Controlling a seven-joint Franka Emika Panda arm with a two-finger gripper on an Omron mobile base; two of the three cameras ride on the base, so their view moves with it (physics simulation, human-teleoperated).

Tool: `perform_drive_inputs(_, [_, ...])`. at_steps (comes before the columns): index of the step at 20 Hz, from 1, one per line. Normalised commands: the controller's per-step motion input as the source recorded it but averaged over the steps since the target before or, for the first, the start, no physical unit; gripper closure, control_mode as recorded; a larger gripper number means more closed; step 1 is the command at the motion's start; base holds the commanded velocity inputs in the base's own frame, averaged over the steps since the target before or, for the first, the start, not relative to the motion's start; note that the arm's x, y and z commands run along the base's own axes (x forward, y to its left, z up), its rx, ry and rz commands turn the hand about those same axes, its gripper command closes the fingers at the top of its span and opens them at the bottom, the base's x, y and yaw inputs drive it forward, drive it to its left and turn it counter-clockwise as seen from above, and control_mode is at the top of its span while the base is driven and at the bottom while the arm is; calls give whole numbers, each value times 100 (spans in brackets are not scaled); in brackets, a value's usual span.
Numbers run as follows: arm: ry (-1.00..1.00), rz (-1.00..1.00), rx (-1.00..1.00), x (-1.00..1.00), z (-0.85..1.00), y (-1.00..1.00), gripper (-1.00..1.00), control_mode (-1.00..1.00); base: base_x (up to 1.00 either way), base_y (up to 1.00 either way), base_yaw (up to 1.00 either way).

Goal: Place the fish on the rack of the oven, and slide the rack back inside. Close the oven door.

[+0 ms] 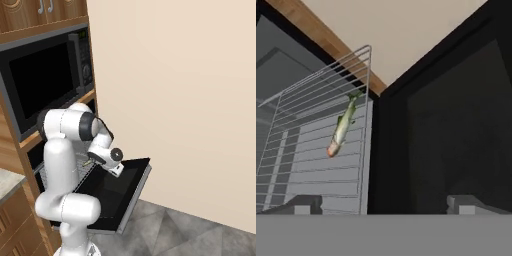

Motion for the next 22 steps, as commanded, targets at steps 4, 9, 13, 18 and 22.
perform_drive_inputs(4, [0, -28, 14, -4, 42, -5, -100, -100, 0, 0, 0])
perform_drive_inputs(9, [0, -30, 14, 0, 58, -1, -100, -100, 0, 0, 0])
perform_drive_inputs(13, [0, -22, 13, 0, 79, 0, -100, -100, 0, 0, 0])
perform_drive_inputs(18, [2, -17, 14, 0, 85, 0, -100, -100, 0, 0, 0])
perform_drive_inputs(22, [5, -3, 13, -6, 86, -17, -100, -100, 0, 0, 0])
